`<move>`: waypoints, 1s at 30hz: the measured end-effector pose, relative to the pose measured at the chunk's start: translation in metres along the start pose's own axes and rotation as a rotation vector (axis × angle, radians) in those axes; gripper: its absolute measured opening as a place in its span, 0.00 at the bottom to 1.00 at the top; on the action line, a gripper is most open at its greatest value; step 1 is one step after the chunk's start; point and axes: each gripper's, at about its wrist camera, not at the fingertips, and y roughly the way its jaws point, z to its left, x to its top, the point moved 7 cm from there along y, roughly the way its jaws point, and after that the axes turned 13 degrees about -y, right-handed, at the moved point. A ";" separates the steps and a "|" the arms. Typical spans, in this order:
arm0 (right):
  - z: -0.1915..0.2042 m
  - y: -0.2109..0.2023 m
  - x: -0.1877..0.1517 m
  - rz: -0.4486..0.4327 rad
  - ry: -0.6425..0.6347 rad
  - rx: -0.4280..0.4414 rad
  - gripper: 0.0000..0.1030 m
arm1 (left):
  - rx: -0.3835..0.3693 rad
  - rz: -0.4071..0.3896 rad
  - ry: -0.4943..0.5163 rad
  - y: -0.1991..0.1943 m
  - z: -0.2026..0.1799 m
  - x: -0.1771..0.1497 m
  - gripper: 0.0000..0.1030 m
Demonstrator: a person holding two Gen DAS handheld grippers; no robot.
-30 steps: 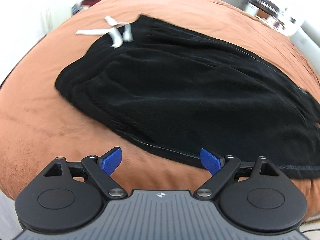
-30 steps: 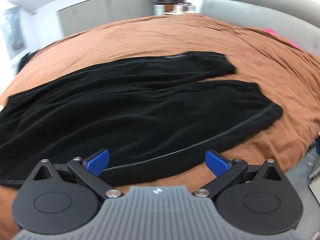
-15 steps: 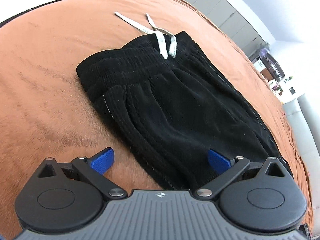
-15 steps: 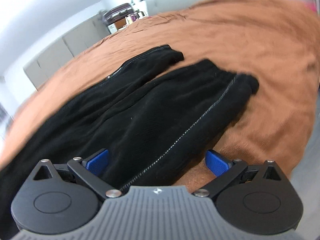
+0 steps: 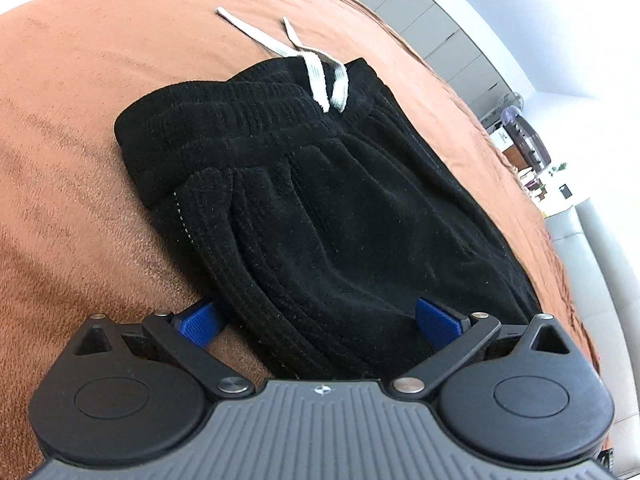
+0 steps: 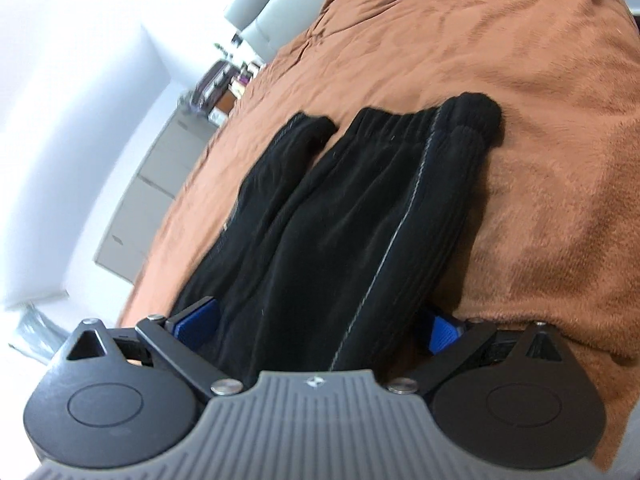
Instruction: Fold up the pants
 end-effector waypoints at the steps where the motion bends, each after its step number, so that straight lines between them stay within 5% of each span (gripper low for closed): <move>1: -0.003 0.001 0.003 -0.007 0.025 0.009 0.95 | 0.011 0.005 0.013 0.004 -0.001 0.001 1.00; 10: -0.026 0.010 0.017 -0.032 0.173 0.037 0.77 | 0.022 -0.047 0.029 -0.002 -0.006 -0.006 1.00; 12: -0.027 0.012 0.019 -0.027 0.179 0.027 0.62 | 0.035 -0.055 0.027 -0.003 -0.006 -0.005 0.98; 13: -0.029 0.011 0.019 -0.026 0.188 0.026 0.57 | 0.032 -0.041 0.022 -0.004 -0.007 -0.005 0.91; 15: -0.035 0.009 0.017 -0.017 0.216 0.027 0.29 | 0.012 -0.014 0.026 -0.005 -0.013 -0.002 0.78; 18: -0.043 0.009 0.019 -0.013 0.267 0.045 0.06 | -0.004 -0.038 0.011 -0.014 -0.015 0.006 0.39; 30: 0.009 -0.013 0.068 -0.090 0.200 0.225 0.03 | -0.205 -0.070 0.020 -0.044 -0.067 0.040 0.26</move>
